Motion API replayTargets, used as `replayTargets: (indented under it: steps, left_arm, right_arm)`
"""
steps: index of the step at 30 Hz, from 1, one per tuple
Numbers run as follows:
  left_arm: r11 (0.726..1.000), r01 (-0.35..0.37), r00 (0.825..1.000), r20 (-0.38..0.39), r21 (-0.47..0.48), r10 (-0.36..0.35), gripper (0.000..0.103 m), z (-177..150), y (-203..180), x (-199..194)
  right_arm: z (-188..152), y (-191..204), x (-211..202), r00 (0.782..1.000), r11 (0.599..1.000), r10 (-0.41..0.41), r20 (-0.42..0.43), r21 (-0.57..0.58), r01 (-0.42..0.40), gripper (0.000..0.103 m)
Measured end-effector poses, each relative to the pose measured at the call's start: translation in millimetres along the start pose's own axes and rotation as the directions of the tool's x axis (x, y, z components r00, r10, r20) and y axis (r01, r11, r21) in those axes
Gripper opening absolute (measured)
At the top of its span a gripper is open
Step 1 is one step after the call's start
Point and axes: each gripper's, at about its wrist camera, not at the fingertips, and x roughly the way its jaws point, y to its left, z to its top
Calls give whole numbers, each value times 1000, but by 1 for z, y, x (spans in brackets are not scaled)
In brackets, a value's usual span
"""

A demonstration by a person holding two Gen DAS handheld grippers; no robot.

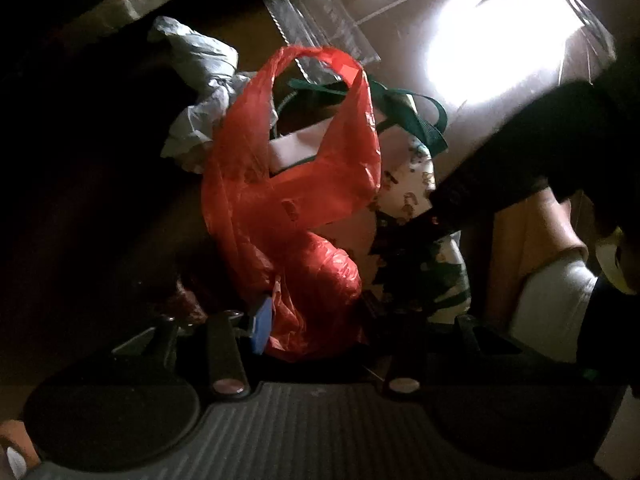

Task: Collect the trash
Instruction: 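Grasp the red plastic bag with the left gripper while the right grasps the Merry Christmas bag, then lift both bags out from under the quilt and carry them over the green bin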

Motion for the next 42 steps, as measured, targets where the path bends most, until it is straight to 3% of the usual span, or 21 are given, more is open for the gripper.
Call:
replayTargets:
  steps: [5,12,18,21,25,30,35,42]
  left_arm:
    - [1000,-3,1000,18,0,3,42,5,1,-22]
    - [998,13,998,60,-56,-10,40,5,-5,-79]
    - [995,15,990,141,-100,-1,40,-5,-20,-155]
    - [992,24,981,196,-128,2,40,-18,-30,-199]
    - [986,35,962,274,-162,11,40,-37,-42,-251]
    - [986,49,923,385,-162,18,40,-61,-70,-316]
    - [991,61,868,497,-123,8,40,-72,-108,-382]
    - [996,56,791,612,-73,0,40,-84,-151,-447]
  right_arm:
    - [-5,10,-32,999,999,-11,34,-31,12,4]
    - [-26,11,-108,994,1000,0,109,-16,2,3]
    - [-61,4,-184,969,997,79,232,-9,-79,3]
    - [-78,-3,-221,945,991,128,300,-18,-129,3]
    - [-110,-11,-267,906,982,189,378,-62,-179,3]
    - [-159,-18,-338,845,968,248,474,-142,-205,3]
    - [-206,-29,-403,757,950,308,576,-230,-212,3]
    - [-246,-45,-468,638,928,369,676,-300,-219,3]
